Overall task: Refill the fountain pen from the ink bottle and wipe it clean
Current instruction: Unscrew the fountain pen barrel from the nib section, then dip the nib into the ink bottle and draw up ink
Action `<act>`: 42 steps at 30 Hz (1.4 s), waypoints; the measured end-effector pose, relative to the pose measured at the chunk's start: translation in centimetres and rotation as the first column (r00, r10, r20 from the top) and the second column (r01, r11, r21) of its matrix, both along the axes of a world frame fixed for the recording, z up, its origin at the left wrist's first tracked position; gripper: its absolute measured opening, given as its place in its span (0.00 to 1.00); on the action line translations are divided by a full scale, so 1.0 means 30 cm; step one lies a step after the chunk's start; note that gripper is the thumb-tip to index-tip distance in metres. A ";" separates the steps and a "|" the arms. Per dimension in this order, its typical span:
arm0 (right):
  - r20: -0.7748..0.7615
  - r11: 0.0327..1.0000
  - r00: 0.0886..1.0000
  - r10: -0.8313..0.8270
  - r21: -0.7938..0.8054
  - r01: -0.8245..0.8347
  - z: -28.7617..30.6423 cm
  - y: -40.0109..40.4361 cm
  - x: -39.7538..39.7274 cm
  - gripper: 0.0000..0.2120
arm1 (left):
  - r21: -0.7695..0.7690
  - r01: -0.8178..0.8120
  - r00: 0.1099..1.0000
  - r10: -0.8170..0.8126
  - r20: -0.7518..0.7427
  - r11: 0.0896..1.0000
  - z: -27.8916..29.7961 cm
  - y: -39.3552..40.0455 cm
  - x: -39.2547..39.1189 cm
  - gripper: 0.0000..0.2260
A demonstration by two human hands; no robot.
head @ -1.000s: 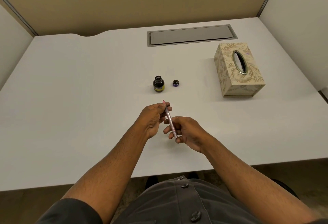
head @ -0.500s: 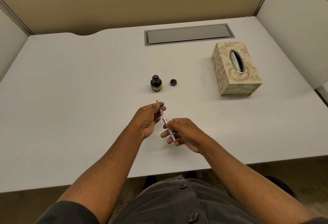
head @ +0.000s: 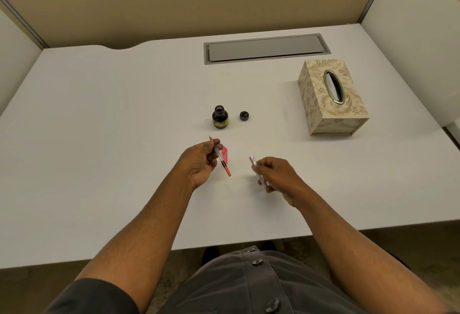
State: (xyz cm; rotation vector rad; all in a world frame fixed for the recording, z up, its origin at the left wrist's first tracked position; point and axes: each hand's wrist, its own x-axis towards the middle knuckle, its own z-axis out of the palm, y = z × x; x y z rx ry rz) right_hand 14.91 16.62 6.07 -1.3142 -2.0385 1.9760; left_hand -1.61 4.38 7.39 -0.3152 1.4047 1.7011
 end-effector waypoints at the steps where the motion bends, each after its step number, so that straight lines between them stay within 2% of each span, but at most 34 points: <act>1: -0.005 0.991 0.997 -0.079 0.104 0.079 -0.020 0.017 -0.006 0.06 | 0.000 0.006 1.000 -0.006 0.006 1.000 -0.001 0.001 0.007 0.07; 3: 0.006 0.929 0.983 -0.185 0.328 0.173 -0.057 0.051 -0.021 0.06 | -0.001 0.026 1.000 -0.026 0.013 1.000 -0.001 0.007 0.023 0.07; 5: 0.041 0.854 0.972 -0.232 0.487 0.183 -0.084 0.082 -0.037 0.07 | -0.008 0.053 0.998 -0.053 0.019 0.999 -0.001 0.012 0.037 0.08; 9: 0.117 0.786 0.969 -0.218 0.610 0.103 -0.138 0.121 -0.058 0.07 | -0.019 0.083 0.996 -0.083 0.018 0.996 0.001 0.020 0.049 0.08; 16: 0.201 0.749 0.969 -0.140 0.662 -0.030 -0.166 0.145 -0.084 0.07 | -0.043 0.108 0.994 -0.108 -0.005 0.993 0.001 0.019 0.038 0.08; 25: 0.198 0.744 0.971 -0.138 0.667 -0.030 -0.164 0.151 -0.082 0.09 | -0.050 0.102 0.995 -0.103 -0.007 0.993 0.002 0.015 0.040 0.08; 35: 0.191 0.768 0.972 -0.138 0.640 -0.017 -0.168 0.153 -0.079 0.19 | -0.050 0.093 0.996 -0.093 -0.007 0.994 0.012 0.019 0.049 0.08; 42: 0.191 0.763 0.971 -0.140 0.646 -0.017 -0.169 0.147 -0.080 0.20 | -0.050 0.089 0.996 -0.089 -0.003 0.995 0.009 0.019 0.053 0.08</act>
